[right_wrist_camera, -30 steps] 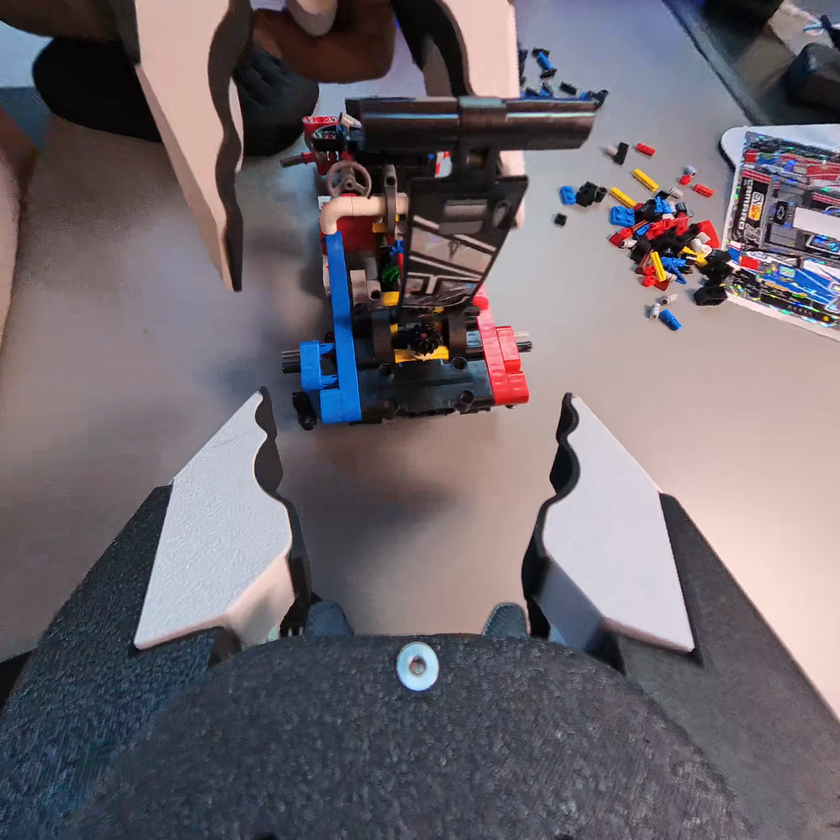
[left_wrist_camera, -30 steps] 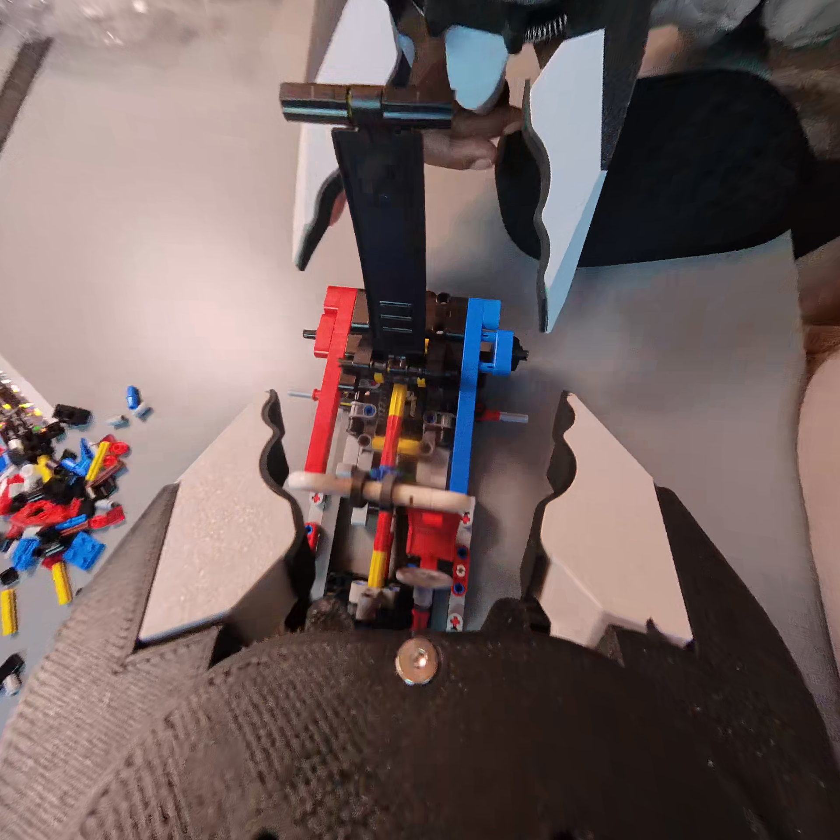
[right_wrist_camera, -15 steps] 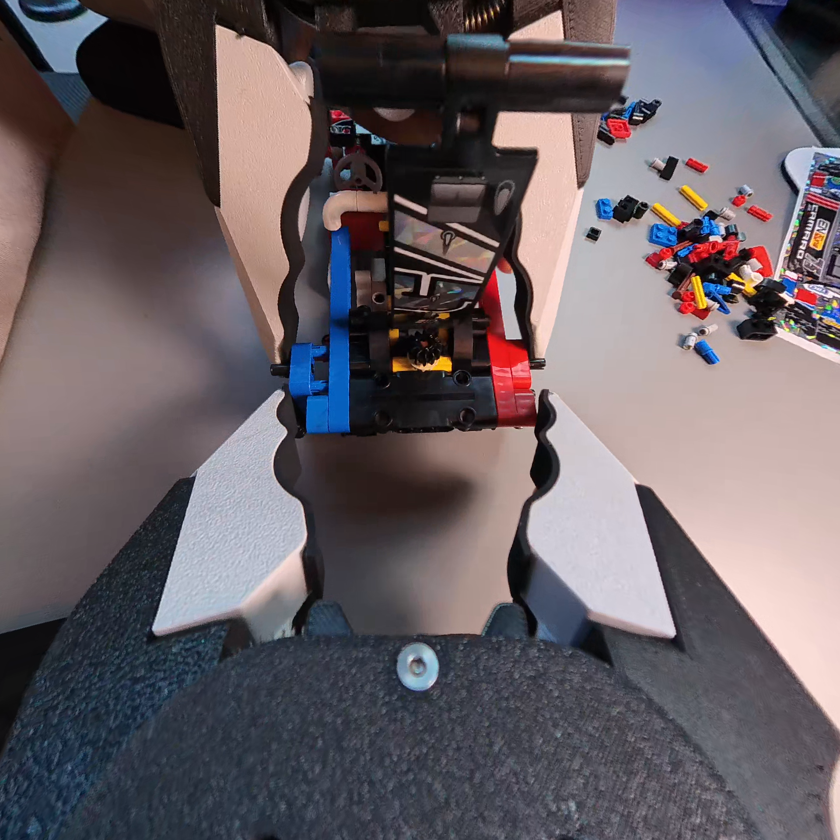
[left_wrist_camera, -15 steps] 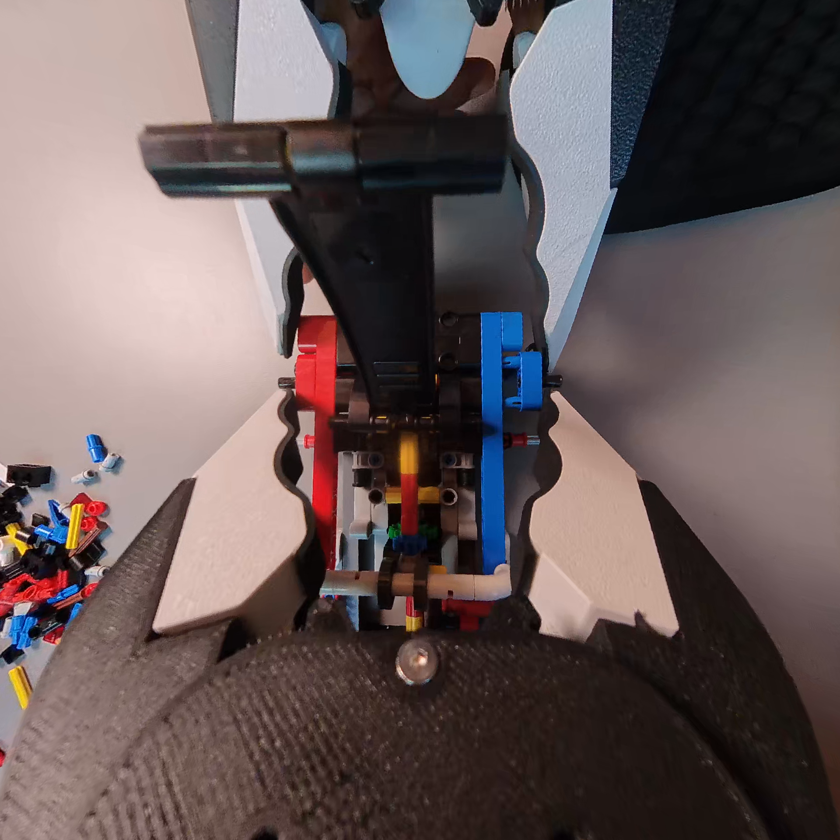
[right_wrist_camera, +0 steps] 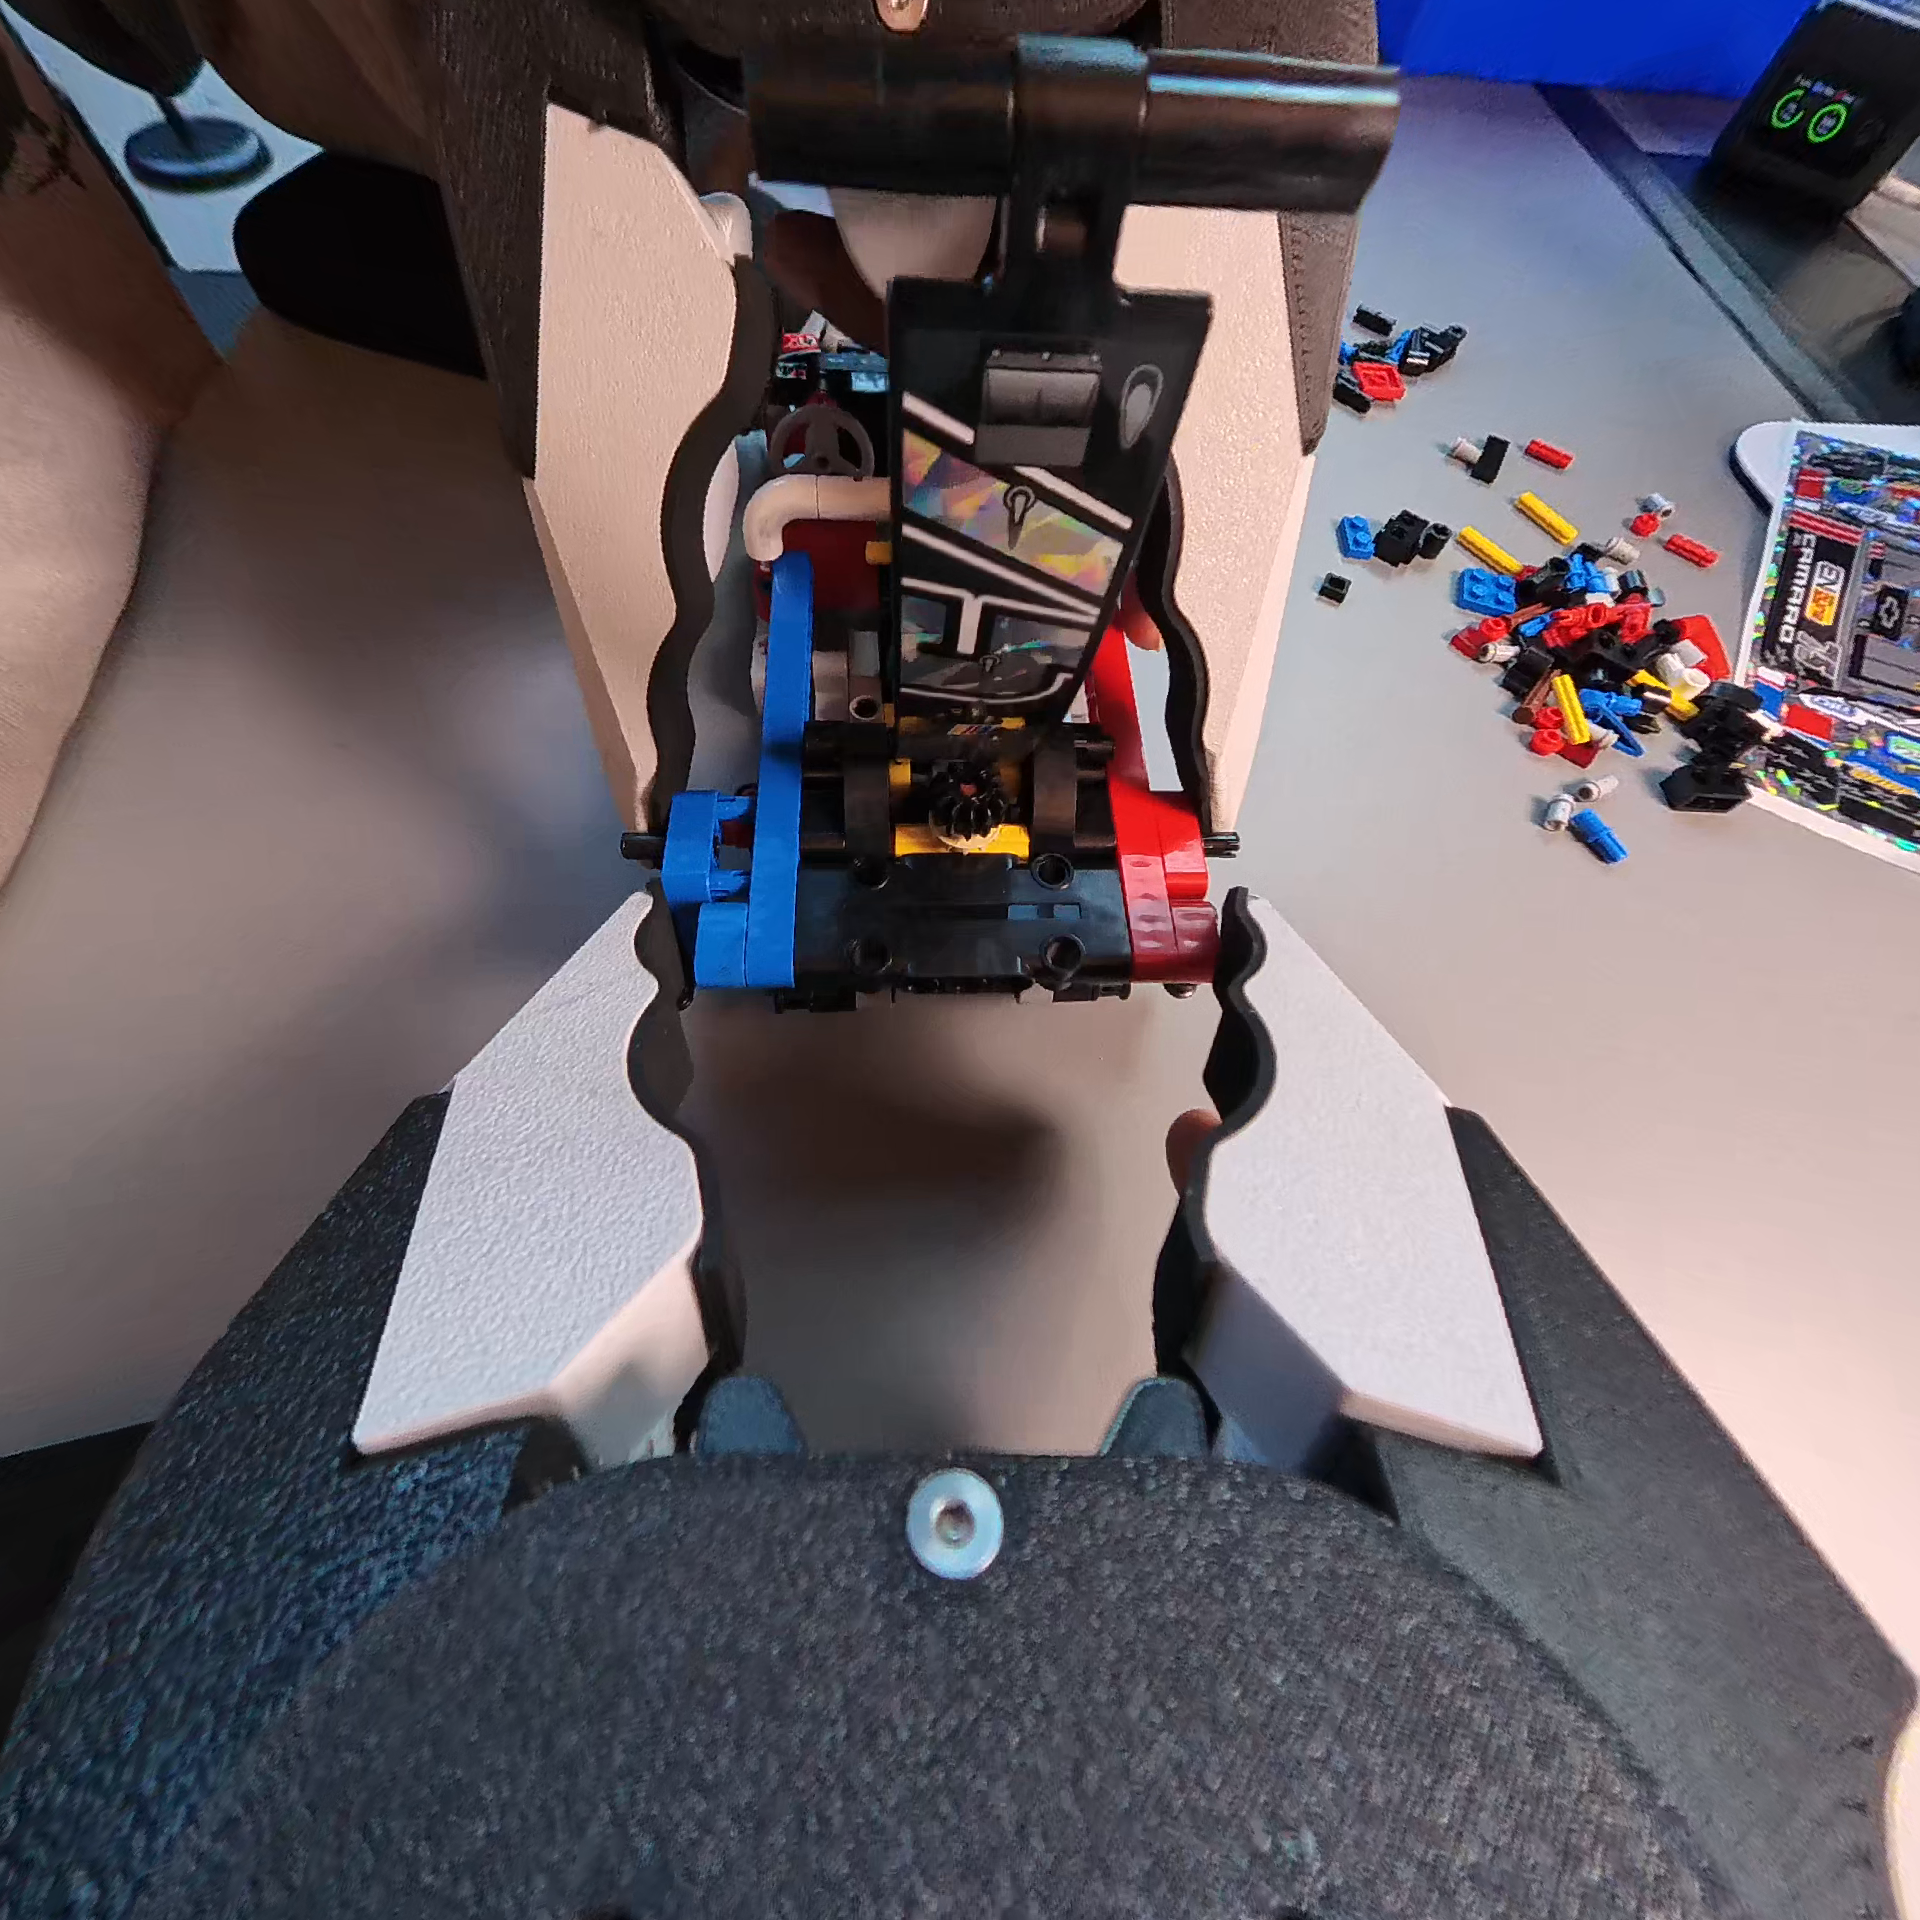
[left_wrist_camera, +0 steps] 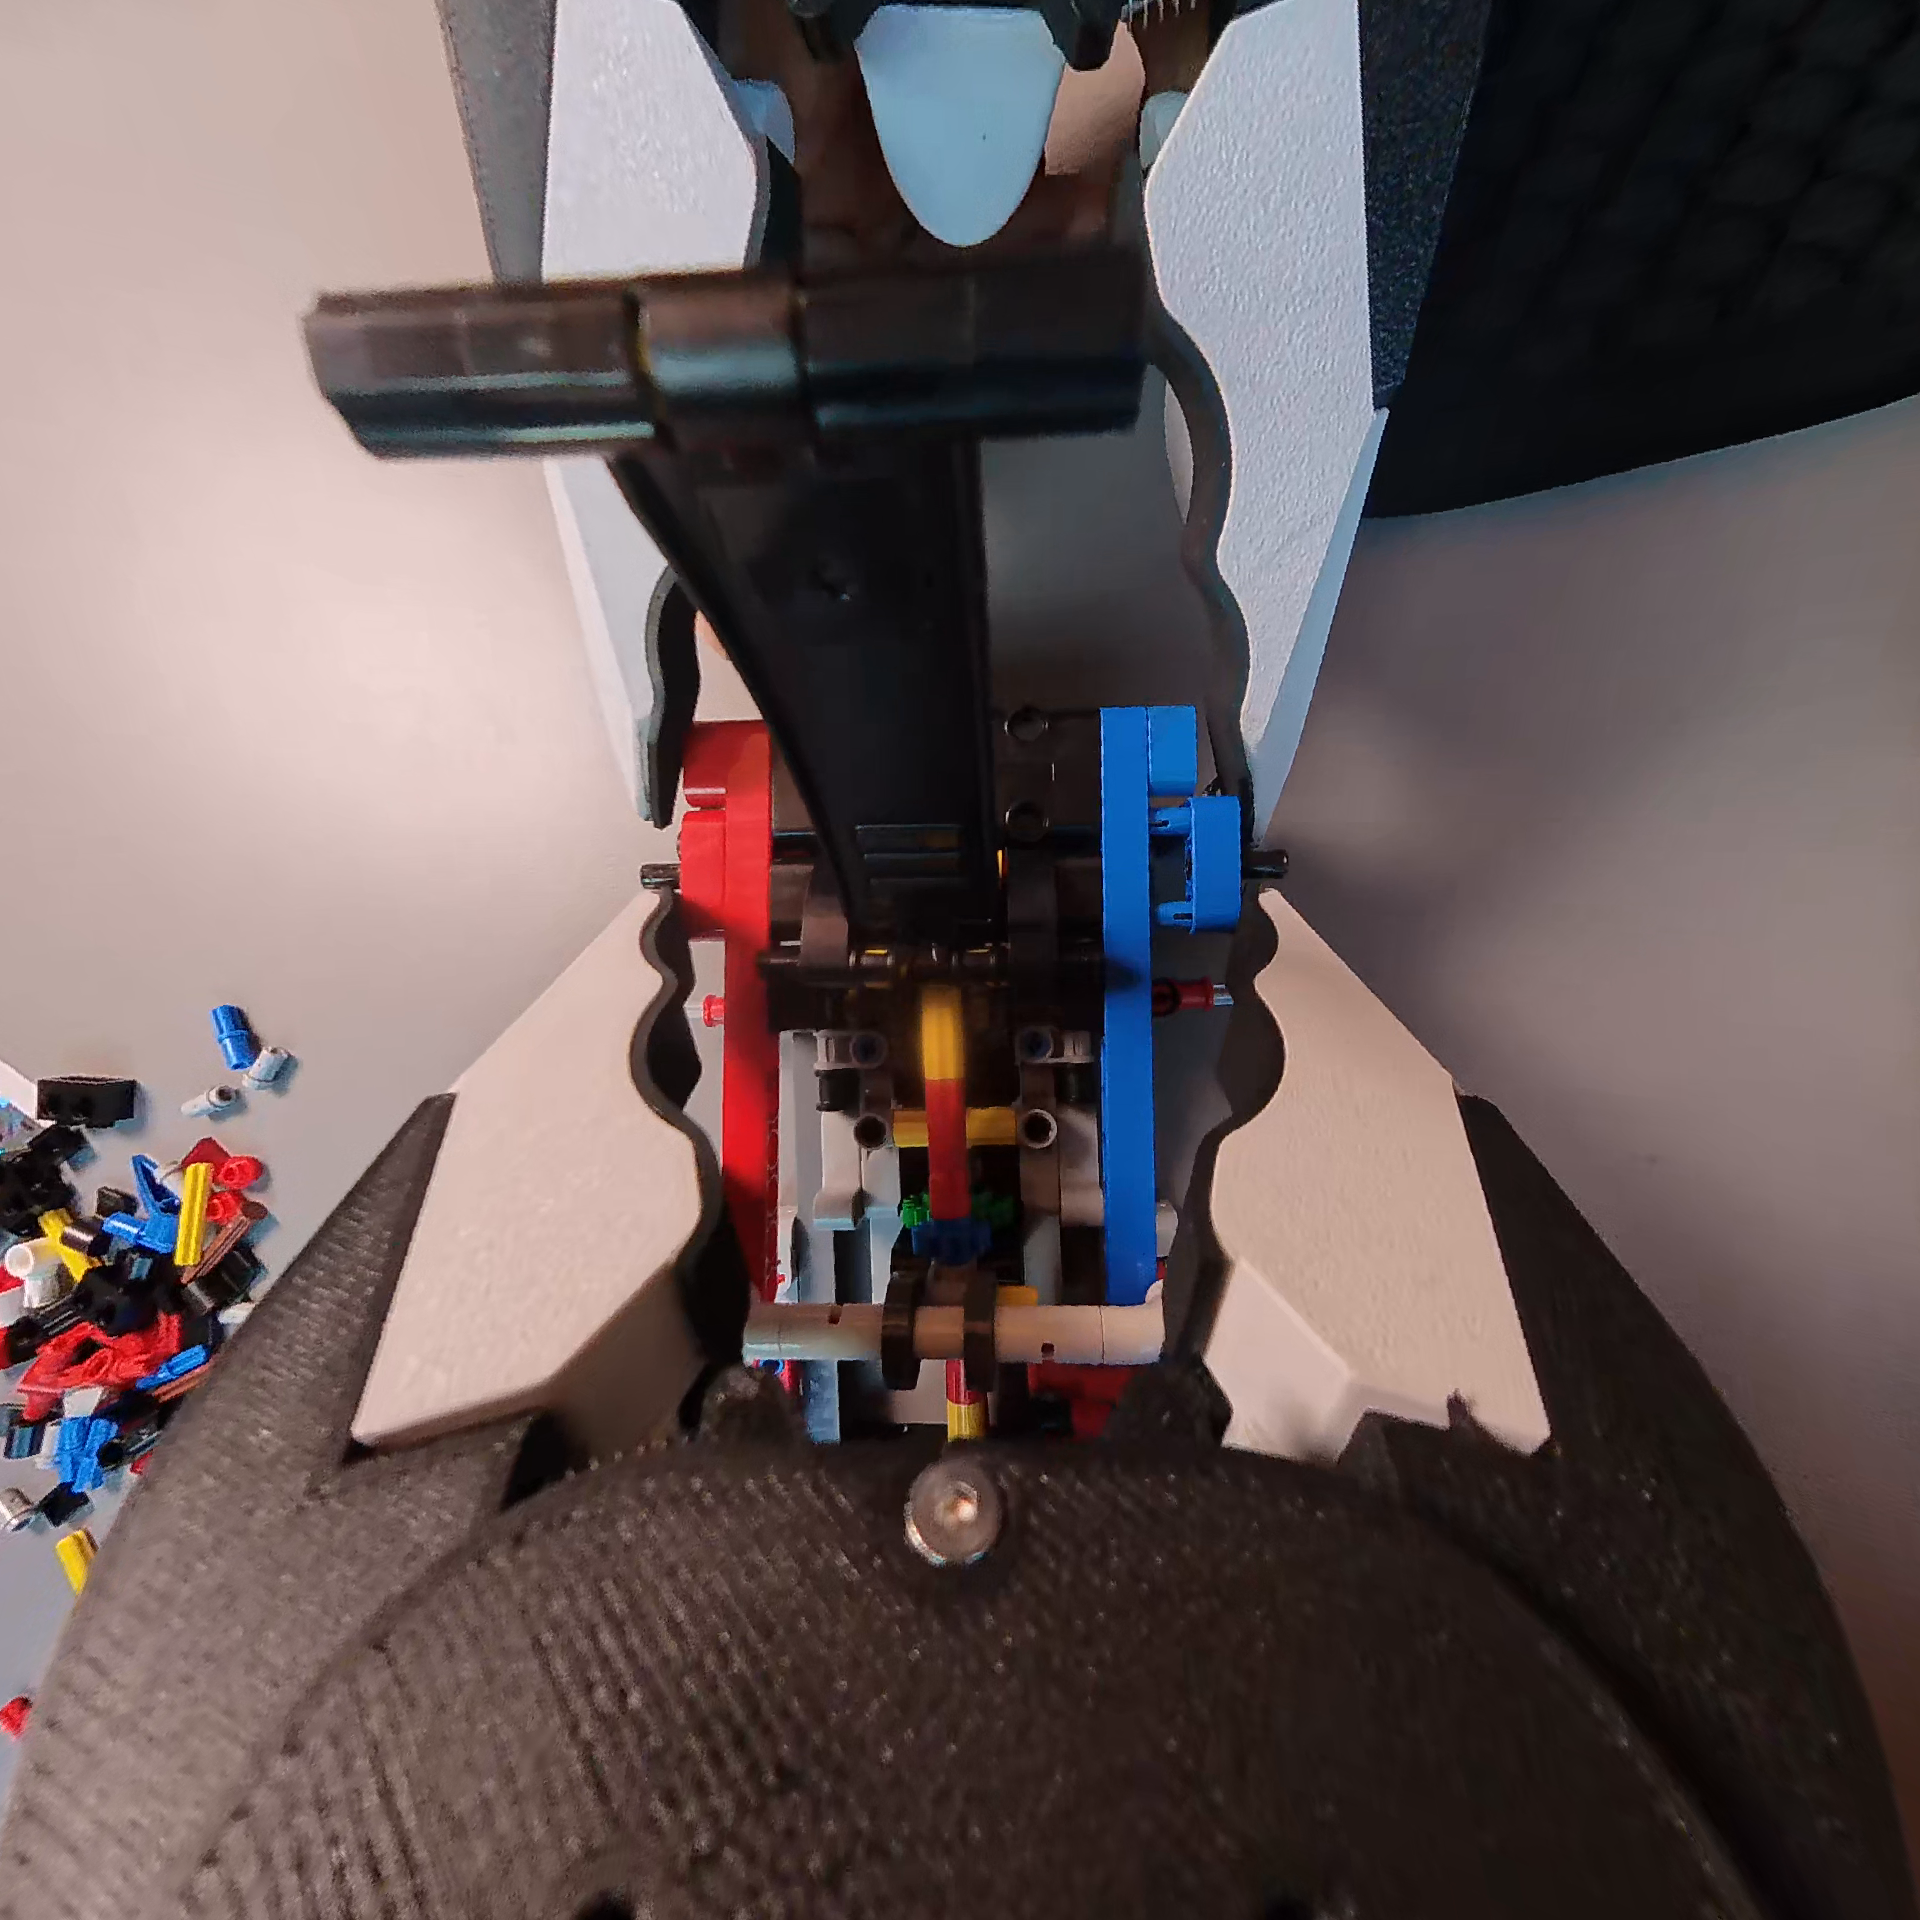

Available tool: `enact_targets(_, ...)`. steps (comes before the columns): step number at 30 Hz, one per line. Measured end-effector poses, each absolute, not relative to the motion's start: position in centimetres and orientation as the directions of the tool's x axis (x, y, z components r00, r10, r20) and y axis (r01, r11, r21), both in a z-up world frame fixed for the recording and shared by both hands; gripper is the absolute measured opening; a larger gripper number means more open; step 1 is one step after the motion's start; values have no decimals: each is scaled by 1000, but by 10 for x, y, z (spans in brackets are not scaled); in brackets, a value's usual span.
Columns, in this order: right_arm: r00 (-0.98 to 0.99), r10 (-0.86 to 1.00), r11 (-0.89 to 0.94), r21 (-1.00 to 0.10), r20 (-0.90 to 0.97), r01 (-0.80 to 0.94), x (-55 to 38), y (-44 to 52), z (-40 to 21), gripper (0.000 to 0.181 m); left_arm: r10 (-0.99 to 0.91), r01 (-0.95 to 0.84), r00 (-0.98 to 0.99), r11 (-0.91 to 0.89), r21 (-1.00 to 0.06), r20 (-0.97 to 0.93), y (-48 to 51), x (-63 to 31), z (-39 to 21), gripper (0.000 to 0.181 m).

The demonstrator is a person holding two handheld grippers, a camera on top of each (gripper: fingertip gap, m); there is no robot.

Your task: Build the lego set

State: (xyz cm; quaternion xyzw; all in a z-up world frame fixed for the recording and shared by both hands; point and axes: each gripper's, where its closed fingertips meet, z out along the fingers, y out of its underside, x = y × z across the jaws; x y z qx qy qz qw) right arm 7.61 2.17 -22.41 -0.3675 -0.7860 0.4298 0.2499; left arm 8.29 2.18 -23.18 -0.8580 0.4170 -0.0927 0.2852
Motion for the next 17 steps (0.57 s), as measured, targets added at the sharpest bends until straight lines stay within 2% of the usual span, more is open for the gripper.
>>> enact_targets(9, -590, 803, 349, -867, 80, 357, 78, 21, -224, 103, -772, -664, 631, -483, -571, -79, 21, 84, -231, 103)
enact_targets(12, -600, 792, 416, -820, 114, 394, 85, 23, -235, 122, -776, -667, 626, -481, -568, -78, 21, 85, -231, 103)
enact_targets(17, -588, 792, 467, -784, 164, 409, 78, 20, -248, 127, -781, -668, 620, -474, -573, -76, 21, 88, -231, 103)
